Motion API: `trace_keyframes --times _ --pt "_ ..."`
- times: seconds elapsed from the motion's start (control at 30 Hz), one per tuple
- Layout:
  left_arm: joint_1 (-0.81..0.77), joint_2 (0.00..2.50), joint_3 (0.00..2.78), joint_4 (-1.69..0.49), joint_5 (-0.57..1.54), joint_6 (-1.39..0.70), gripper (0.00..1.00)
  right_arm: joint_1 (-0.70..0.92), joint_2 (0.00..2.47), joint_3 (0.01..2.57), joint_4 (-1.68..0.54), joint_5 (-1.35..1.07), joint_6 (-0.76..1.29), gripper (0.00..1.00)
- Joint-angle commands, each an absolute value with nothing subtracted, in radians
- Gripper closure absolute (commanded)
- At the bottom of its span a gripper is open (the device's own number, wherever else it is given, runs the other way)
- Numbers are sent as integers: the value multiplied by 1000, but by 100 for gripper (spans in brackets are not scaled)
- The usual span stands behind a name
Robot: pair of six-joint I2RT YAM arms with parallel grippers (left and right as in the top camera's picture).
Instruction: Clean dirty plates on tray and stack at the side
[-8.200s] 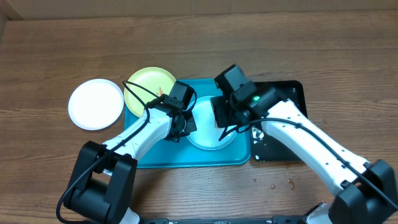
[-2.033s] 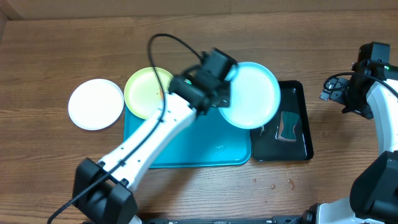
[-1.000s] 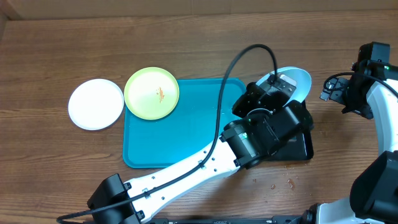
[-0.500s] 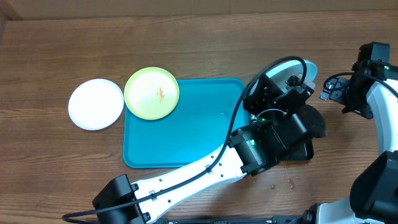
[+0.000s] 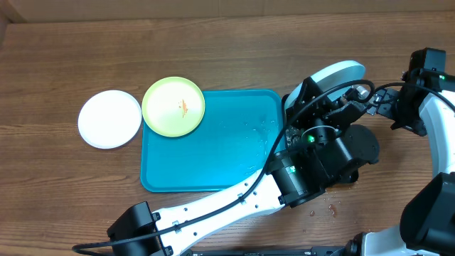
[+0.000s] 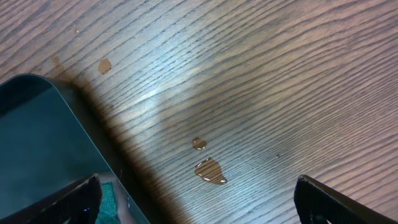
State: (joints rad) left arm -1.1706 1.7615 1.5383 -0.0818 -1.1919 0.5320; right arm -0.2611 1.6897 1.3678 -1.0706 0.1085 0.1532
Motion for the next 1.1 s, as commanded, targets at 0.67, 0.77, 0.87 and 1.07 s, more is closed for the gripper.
trace_keyframes --times 0.67,0.77,0.87,1.07 --pt "-1210 1763 1562 139 -1267 699 96 -263 1679 1380 -1068 112 156 0" --pt "-1208 1763 1562 135 -1268 722 96 -263 1679 1380 -1067 112 156 0" --pt "-1205 1763 1562 145 -1274 692 96 -263 1679 1380 -1068 112 156 0" --pt "-1206 1763 1562 131 -1286 647 96 -263 1679 1380 -1067 112 156 0"
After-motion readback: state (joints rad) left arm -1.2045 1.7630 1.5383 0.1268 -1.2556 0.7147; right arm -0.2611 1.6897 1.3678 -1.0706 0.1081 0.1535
